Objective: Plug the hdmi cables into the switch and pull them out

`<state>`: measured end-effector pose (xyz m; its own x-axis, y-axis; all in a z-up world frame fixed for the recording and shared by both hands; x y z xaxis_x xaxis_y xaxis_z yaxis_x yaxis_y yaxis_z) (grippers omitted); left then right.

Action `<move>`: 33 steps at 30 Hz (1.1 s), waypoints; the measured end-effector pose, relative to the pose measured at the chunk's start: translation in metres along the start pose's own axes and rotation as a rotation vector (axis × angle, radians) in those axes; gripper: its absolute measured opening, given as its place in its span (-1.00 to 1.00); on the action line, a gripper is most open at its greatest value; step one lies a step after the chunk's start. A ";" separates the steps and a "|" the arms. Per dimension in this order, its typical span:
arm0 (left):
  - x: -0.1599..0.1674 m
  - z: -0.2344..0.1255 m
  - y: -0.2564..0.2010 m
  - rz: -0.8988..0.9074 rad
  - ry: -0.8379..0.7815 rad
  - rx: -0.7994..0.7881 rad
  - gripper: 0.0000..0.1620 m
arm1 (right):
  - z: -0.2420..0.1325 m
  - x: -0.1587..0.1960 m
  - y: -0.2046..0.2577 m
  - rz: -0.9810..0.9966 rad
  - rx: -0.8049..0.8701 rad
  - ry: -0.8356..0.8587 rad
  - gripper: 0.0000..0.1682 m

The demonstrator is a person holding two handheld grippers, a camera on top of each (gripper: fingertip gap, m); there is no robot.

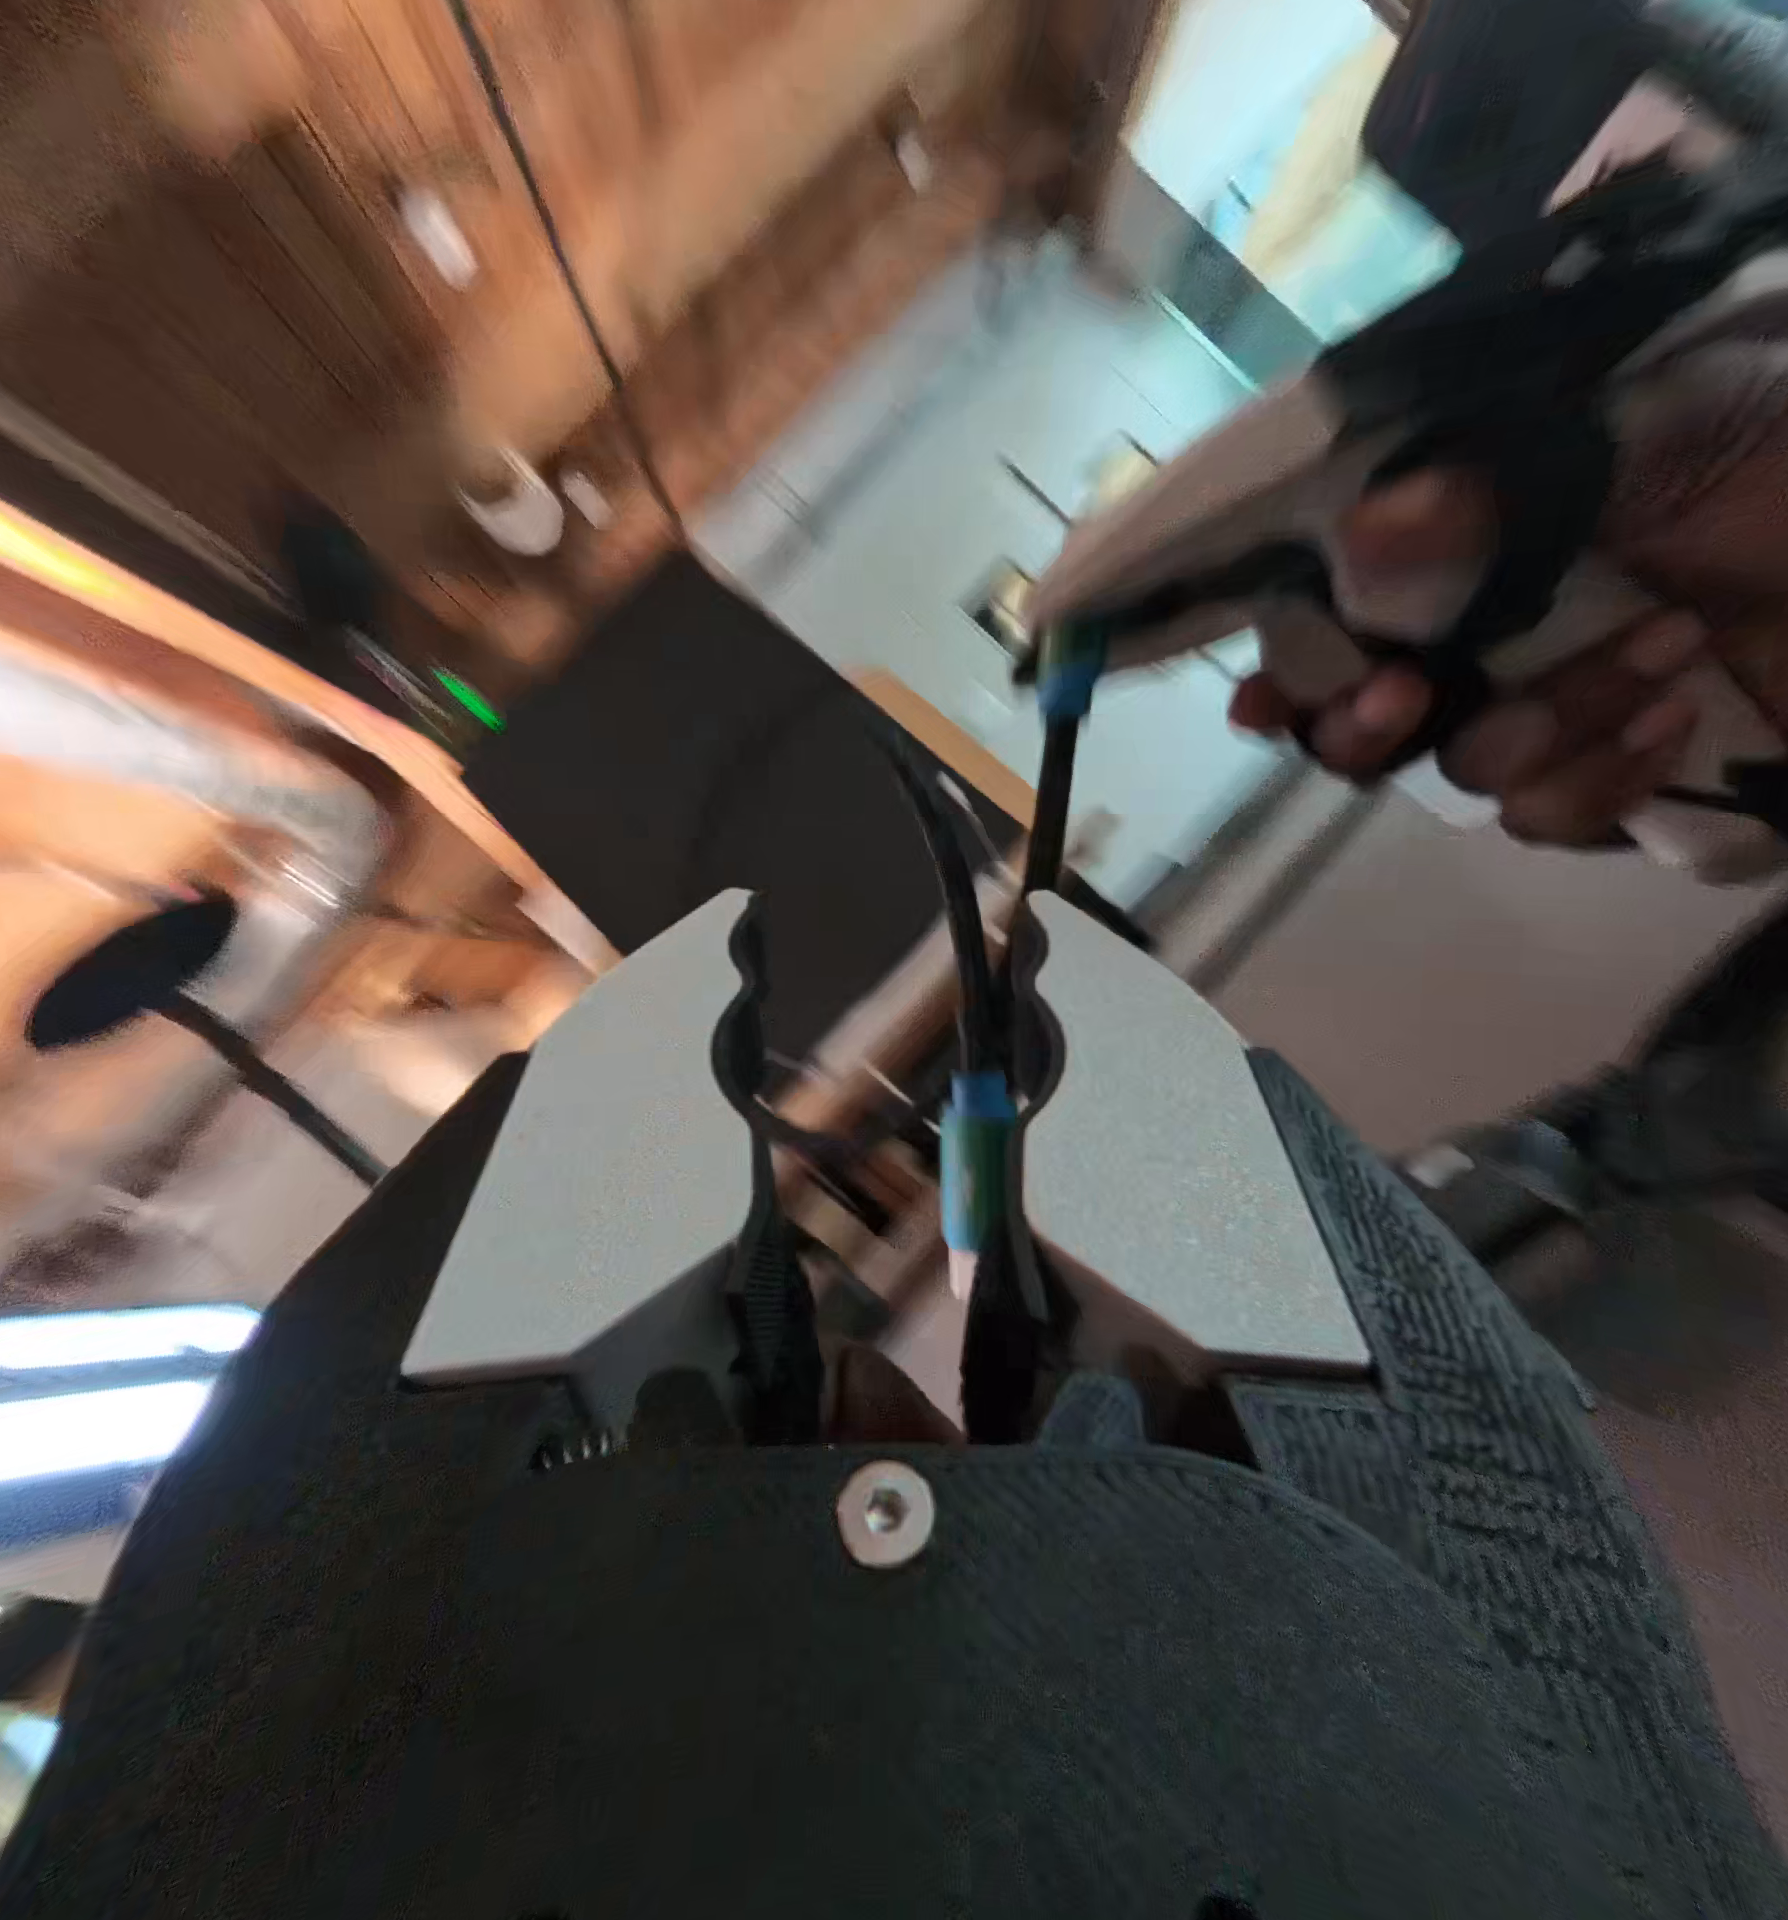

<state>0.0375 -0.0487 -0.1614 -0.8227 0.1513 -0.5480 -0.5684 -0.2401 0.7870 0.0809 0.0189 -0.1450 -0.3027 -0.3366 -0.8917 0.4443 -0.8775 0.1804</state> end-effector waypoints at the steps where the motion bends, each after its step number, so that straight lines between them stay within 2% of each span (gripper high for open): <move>1: -0.017 -0.003 -0.001 0.123 -0.063 -0.065 -0.45 | 0.000 0.000 -0.006 0.049 0.024 -0.010 -0.76; 3: -0.032 0.006 -0.015 0.216 -0.093 -0.045 -0.47 | 0.001 0.003 -0.013 0.123 0.058 -0.009 -0.77; 5: -0.016 0.025 -0.026 0.156 0.008 0.051 -0.47 | 0.002 0.007 -0.014 0.199 0.062 -0.016 -0.76; 7: 0.007 0.038 -0.025 0.238 0.141 0.066 -0.52 | 0.004 0.009 -0.012 0.288 0.039 -0.028 -0.76; 9: 0.017 0.043 -0.025 0.391 0.210 0.087 -0.88 | 0.007 0.015 -0.014 0.347 0.058 -0.016 -0.76; 11: 0.023 0.041 -0.027 0.316 0.255 0.160 -0.91 | 0.008 0.021 -0.018 0.363 0.080 0.022 -0.76; 13: 0.025 0.036 -0.029 0.056 0.252 0.328 -0.91 | 0.006 0.023 -0.015 0.338 0.040 0.083 -0.75; 14: 0.025 0.032 -0.028 -0.095 0.247 0.427 -0.92 | 0.005 0.021 -0.012 0.287 0.014 0.098 -0.73; 16: 0.026 0.019 -0.024 -0.336 0.248 0.636 -0.92 | 0.002 0.013 -0.011 0.082 0.033 0.105 -0.48; 19: 0.027 -0.003 -0.015 -0.591 0.246 0.922 -0.92 | -0.001 0.013 0.004 -0.511 0.073 0.156 -0.24; 22: 0.030 -0.015 -0.003 -0.706 0.278 1.098 -0.93 | 0.004 0.029 0.026 -1.178 0.105 0.145 -0.32; 24: 0.032 -0.028 -0.006 -0.731 0.343 1.260 -0.93 | 0.012 0.045 0.032 -1.423 0.136 0.180 -0.30; 27: 0.032 -0.045 -0.018 -0.698 0.431 1.456 -0.92 | 0.021 0.058 0.041 -1.550 0.109 0.191 -0.31; 30: 0.028 -0.052 -0.028 -0.659 0.460 1.565 -0.92 | 0.020 0.071 0.048 -1.553 0.017 0.222 -0.57; 31: 0.027 -0.052 -0.029 -0.649 0.465 1.581 -0.92 | 0.018 0.077 0.047 -1.560 -0.006 0.260 -0.72; 33: 0.030 -0.050 -0.032 -0.621 0.484 1.586 -0.91 | 0.016 0.079 0.045 -1.504 -0.008 0.299 -0.73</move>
<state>0.0313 -0.0847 -0.2174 -0.5913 -0.4901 -0.6405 -0.4714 0.8544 -0.2186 0.0636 -0.0527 -0.2004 -0.2873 0.9132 -0.2891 -0.1038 -0.3297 -0.9384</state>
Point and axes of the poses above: each gripper's, where its closed fingertips meet, z out along the fingers, x out of its underside, y = z × x across the jaws, the point moved 2 cm from there along -z, back along the fingers, and after that the axes turned 8 degrees about x, right-handed, at the moved point
